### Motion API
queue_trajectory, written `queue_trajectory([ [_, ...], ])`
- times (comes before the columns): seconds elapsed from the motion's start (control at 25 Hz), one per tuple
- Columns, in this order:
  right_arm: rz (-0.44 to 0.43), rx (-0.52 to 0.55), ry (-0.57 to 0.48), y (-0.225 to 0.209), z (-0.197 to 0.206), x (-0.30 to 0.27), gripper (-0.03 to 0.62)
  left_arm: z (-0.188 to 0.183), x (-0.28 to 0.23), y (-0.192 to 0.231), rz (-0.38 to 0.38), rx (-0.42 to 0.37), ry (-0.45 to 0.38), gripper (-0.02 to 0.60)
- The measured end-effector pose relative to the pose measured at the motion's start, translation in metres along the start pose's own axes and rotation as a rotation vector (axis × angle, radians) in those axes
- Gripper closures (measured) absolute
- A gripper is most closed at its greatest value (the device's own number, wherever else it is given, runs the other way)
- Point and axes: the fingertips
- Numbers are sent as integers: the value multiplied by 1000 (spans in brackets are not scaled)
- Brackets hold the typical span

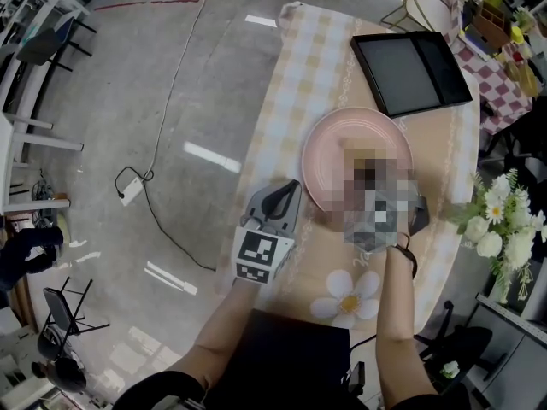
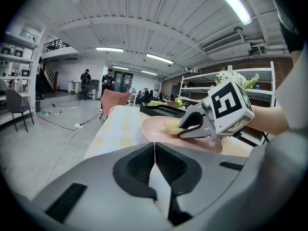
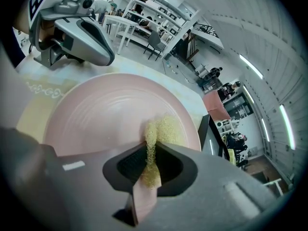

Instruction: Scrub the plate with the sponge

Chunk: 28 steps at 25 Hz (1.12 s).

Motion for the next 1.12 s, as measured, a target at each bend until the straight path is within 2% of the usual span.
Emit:
queue_trajectory([
  [0.6,-87,-14,10,31,7,23,546,-3,-2,-6,11,-62,7,569],
  [1.12,-217,-6,29,58,9,43,546,0,-3,-10,18,-105,20,568],
])
Point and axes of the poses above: the fingertips, and each gripper's own axes: x backward along the fingers, y to its left, z out of its underside, and after that the axes turned 7 degrees about -x, right-handed
